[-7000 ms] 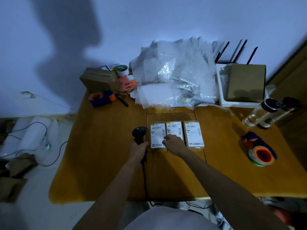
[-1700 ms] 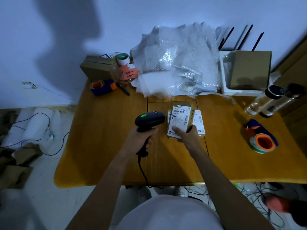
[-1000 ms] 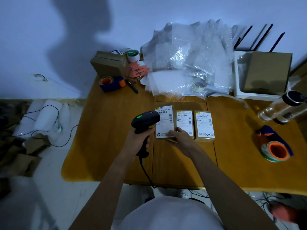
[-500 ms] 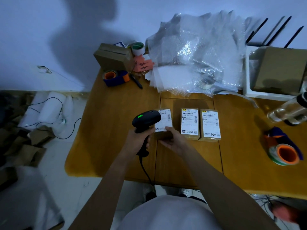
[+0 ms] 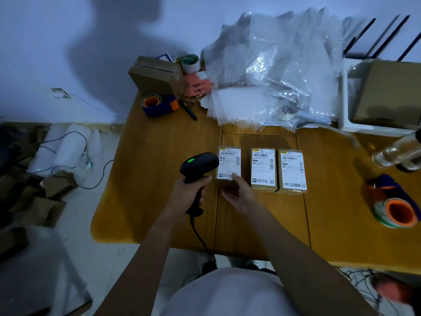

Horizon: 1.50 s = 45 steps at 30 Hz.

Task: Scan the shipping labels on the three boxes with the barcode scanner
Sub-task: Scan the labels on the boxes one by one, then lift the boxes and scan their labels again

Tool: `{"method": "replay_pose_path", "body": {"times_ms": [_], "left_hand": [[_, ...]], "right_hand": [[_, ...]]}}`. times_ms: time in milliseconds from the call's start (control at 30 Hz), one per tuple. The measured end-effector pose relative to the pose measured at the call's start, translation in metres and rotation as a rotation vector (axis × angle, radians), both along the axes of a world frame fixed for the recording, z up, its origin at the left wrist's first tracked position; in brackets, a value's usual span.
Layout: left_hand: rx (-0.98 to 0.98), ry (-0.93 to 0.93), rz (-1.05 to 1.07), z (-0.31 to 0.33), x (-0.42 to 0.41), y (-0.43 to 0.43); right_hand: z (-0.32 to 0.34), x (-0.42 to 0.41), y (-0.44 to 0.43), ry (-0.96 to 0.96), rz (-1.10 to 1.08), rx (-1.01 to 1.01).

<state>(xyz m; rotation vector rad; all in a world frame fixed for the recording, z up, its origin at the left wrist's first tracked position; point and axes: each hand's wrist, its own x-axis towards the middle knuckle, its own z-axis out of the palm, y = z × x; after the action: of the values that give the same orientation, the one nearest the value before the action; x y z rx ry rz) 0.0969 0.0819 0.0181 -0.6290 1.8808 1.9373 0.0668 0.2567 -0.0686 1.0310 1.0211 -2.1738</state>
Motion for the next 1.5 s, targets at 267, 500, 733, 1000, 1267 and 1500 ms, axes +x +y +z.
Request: {"method": "replay_pose_path", "body": {"times_ms": [267, 500, 733, 1000, 1267, 1500], "left_hand": [[-0.004, -0.025, -0.010, 0.000, -0.002, 0.002], [-0.006, -0.023, -0.018, 0.000, -0.001, 0.005], [0.005, -0.033, 0.007, 0.003, -0.004, 0.011], [0.012, 0.002, -0.027, 0.006, -0.006, 0.020], [0.026, 0.009, -0.042, 0.007, -0.006, 0.028], [0.023, 0.021, -0.068, 0.006, -0.005, 0.029]], "right_hand": [[-0.006, 0.004, 0.007, -0.002, 0.010, 0.054], [-0.008, 0.005, 0.011, -0.018, 0.020, 0.074], [-0.006, 0.010, 0.015, -0.031, 0.095, 0.136], [0.008, 0.011, 0.035, 0.004, 0.546, 0.448], [0.022, -0.014, 0.066, 0.430, 0.680, 1.441], [0.021, -0.029, 0.079, 0.365, 0.977, 1.669]]}}
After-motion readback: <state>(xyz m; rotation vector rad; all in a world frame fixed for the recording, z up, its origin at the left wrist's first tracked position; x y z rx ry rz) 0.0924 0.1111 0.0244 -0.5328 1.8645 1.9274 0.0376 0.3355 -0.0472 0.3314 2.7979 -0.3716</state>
